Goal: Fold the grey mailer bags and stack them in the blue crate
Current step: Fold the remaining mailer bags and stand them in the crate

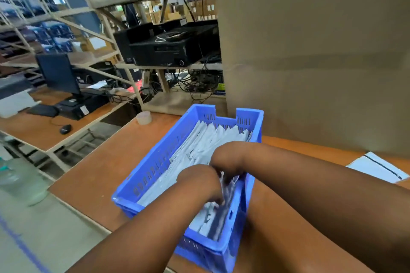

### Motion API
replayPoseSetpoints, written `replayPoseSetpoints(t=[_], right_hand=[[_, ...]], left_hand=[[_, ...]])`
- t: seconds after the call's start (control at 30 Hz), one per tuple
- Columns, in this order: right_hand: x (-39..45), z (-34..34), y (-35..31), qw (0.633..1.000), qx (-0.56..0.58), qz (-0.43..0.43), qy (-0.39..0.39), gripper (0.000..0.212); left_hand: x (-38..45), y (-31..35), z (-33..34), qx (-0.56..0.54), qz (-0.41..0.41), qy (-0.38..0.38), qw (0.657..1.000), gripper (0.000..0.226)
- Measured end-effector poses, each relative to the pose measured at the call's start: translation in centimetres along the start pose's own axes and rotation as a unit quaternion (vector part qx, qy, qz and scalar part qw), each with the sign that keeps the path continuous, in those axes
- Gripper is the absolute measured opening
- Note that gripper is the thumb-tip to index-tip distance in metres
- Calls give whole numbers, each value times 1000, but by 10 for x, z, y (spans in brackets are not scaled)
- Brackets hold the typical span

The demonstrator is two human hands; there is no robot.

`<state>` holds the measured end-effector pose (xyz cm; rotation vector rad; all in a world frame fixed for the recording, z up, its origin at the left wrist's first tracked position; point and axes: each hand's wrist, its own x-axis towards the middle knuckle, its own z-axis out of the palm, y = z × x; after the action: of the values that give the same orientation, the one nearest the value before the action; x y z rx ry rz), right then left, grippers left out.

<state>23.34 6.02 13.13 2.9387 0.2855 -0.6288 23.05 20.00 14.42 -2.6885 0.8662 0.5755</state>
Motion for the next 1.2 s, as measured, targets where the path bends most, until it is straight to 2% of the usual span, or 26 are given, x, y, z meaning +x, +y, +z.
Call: replayPoseSetpoints(t=[0.07, 0.2, 0.3, 0.37, 0.5, 0.67, 0.77, 0.9, 1.0, 1.1, 1.2], right_hand=[[-32, -7, 18, 998, 30, 19, 54, 34], [-97, -4, 72, 980, 80, 70, 166, 31], [-151, 17, 114, 966, 89, 108, 217, 28], [-186, 40, 140, 958, 103, 136, 229, 25], [-249, 111, 186, 942, 152, 225, 199, 25], [-306, 231, 214, 912, 197, 330, 146, 37], [-318, 283, 210, 900, 198, 355, 157, 40], [-323, 329, 193, 877, 234, 380, 176, 41], [-327, 345, 181, 867, 258, 375, 205, 41], [-332, 349, 168, 862, 246, 365, 250, 42], [-331, 351, 152, 861, 236, 348, 284, 42]], left_hand=[[-4, 19, -28, 7, 33, 34, 999, 46], [-9, 66, -90, 38, 86, 123, 988, 24], [-12, 115, -117, 55, 135, 190, 971, 32], [-14, 156, -119, 53, 178, 209, 960, 36], [1, 250, -77, 59, 258, 166, 950, 35], [21, 357, 5, 36, 310, 60, 948, 36], [39, 402, 45, 37, 323, 68, 943, 53], [74, 426, 89, 37, 293, 92, 951, 78], [87, 420, 109, -8, 309, 120, 943, 67], [96, 399, 117, -4, 350, 160, 923, 57], [96, 369, 120, -29, 401, 154, 903, 52]])
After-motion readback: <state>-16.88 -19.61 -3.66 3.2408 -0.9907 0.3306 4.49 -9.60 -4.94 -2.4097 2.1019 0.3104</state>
